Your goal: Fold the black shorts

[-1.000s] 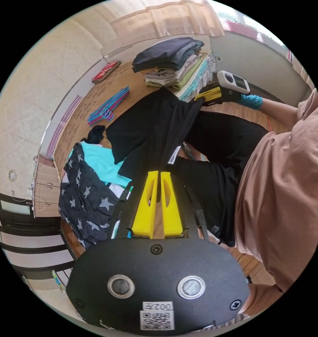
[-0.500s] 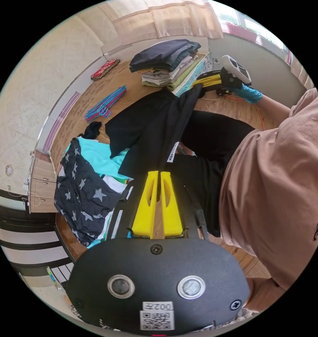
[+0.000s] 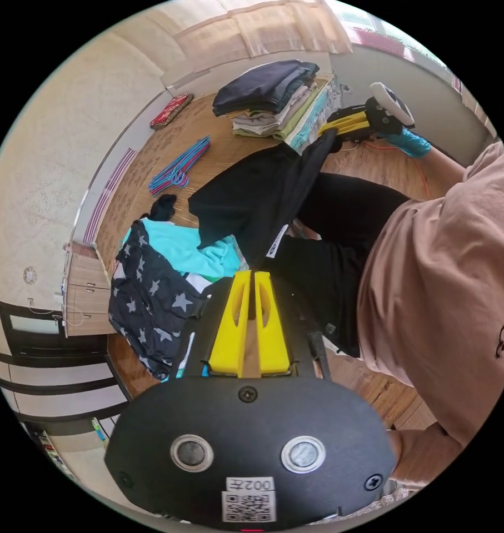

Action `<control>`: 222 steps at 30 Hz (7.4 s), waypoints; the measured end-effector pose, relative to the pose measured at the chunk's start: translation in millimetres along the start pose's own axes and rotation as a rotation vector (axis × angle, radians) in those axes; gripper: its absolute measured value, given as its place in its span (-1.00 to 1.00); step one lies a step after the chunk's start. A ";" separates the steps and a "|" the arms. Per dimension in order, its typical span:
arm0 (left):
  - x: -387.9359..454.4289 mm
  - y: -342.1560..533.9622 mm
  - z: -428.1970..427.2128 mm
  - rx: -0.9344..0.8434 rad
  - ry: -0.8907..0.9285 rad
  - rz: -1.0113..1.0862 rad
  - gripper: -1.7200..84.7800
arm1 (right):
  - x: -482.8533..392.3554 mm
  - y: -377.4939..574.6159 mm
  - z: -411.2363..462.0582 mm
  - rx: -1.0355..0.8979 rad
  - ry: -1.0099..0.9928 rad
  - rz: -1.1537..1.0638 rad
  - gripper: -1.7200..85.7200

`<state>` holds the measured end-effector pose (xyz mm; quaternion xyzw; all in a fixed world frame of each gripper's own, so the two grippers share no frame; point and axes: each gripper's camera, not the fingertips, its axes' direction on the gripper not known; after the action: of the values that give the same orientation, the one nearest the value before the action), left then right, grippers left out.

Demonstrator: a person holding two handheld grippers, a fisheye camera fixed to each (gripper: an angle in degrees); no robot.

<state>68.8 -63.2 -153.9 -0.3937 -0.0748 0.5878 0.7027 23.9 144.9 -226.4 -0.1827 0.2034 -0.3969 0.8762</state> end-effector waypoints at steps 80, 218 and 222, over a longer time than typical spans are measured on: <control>-241.6 -147.4 542.2 0.023 0.256 -0.571 -0.88 | 59.7 -313.5 295.7 0.015 -0.351 0.095 -0.73; -6.3 -203.9 430.8 0.127 0.239 -0.243 -0.72 | 67.8 45.9 298.8 -0.073 -0.554 0.553 -0.66; 5.2 -218.5 428.3 0.113 0.180 -0.230 -0.69 | 83.6 73.5 316.9 -0.110 -0.646 0.520 -0.77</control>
<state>-5.3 140.9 275.1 -0.3933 -0.0229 0.4691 0.7904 278.9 176.2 -10.0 -0.2870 -0.0218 -0.0733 0.9549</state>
